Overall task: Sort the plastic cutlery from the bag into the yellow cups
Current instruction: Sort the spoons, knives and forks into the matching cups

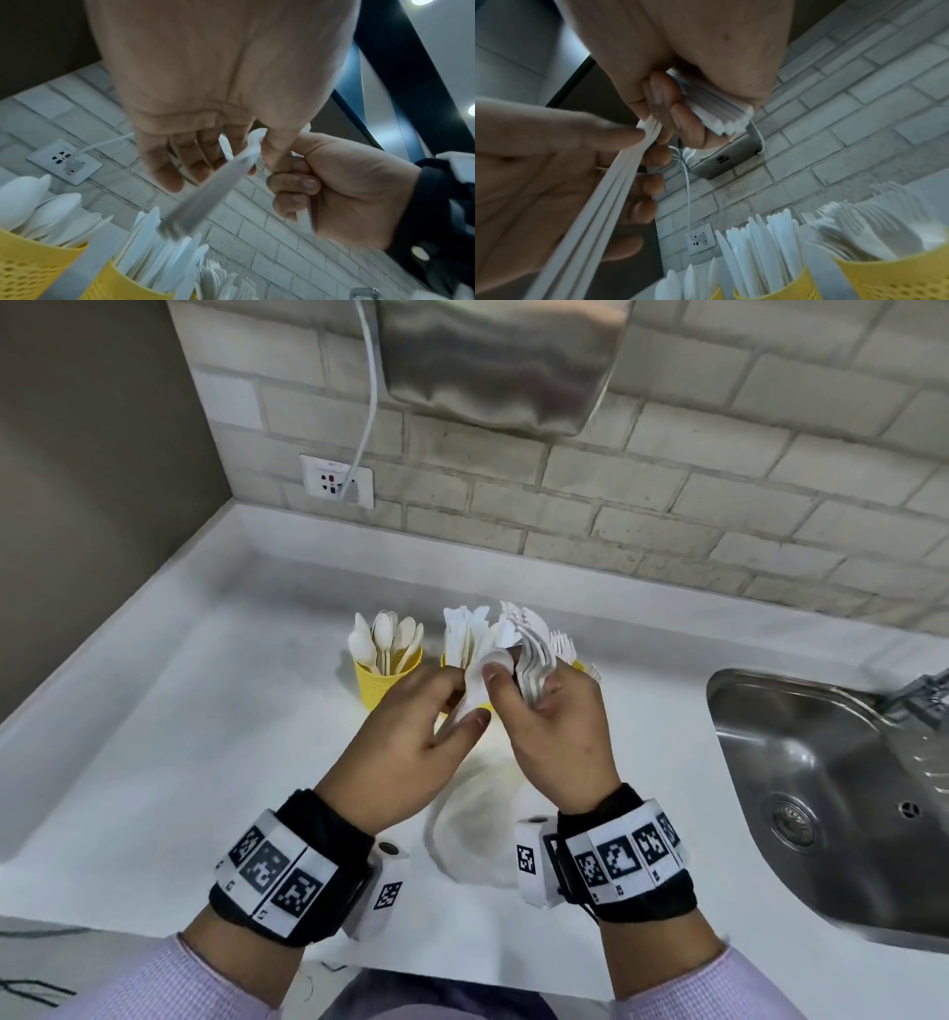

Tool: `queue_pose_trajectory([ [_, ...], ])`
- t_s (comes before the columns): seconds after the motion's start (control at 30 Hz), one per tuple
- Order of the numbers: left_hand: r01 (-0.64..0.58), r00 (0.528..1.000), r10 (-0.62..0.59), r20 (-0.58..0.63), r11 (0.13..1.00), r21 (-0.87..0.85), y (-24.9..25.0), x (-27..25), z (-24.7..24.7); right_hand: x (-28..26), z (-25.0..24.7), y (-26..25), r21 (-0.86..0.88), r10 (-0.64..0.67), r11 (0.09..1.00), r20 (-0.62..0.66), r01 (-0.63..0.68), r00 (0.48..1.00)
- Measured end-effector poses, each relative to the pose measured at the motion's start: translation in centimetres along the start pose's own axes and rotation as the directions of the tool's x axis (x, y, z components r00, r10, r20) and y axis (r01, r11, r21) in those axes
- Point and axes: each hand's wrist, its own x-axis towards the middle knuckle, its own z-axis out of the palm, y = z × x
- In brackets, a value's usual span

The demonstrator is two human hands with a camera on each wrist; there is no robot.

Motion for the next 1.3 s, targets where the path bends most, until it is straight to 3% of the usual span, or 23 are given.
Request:
queue_pose_trajectory([
  [0.07,0.013,1.0,-0.012,-0.015,1.0,0.015,-0.6,0.0,-0.7,0.2,-0.2,0.3,-0.028,-0.018,0.999,0.054,0.02,0.998],
  [0.2,0.164,0.986,-0.163,0.028,0.986,-0.03,-2.0,0.6,-1.7,0.8,0.1,1.2,-0.083,0.02,0.997,0.169,-0.006,0.985],
  [0.3,0.162,0.987,-0.161,0.029,0.987,-0.025,-2.6,1.0,-1.8,1.2,0.8,1.3,0.08,0.043,0.995,0.253,-0.065,0.966],
  [0.43,0.247,0.964,-0.246,-0.099,0.969,-0.009,-3.4,2.2,-2.2,1.5,0.5,2.1,0.249,0.127,0.953,0.197,-0.175,0.972],
  [0.5,0.29,0.937,-0.292,-0.192,0.956,-0.036,-3.9,3.1,-3.0,1.6,0.3,2.8,0.393,0.238,0.874,0.165,-0.285,0.957],
  [0.63,0.313,0.897,-0.325,-0.299,0.946,-0.09,-5.3,5.5,-4.7,2.4,-0.1,4.1,0.669,0.422,0.594,0.214,-0.446,0.881],
  [0.77,0.336,0.869,-0.312,-0.385,0.942,-0.005,-7.7,8.2,-4.9,3.4,0.0,5.6,0.736,0.478,0.46,0.266,-0.497,0.837],
  [0.97,0.39,0.87,-0.304,-0.388,0.906,0.166,-10.3,10.1,-3.3,4.8,0.4,7.2,0.65,0.536,0.489,0.302,-0.582,0.788],
  [1.13,0.48,0.853,-0.363,-0.376,0.83,0.286,-11.6,10.4,-2.3,5.5,0.4,8.0,0.612,0.522,0.523,0.322,-0.594,0.79],
  [1.3,0.419,0.874,-0.25,-0.417,0.821,0.386,-11.8,10.2,-2.2,5.9,0.1,8.3,0.597,0.507,0.533,0.342,-0.599,0.791],
])
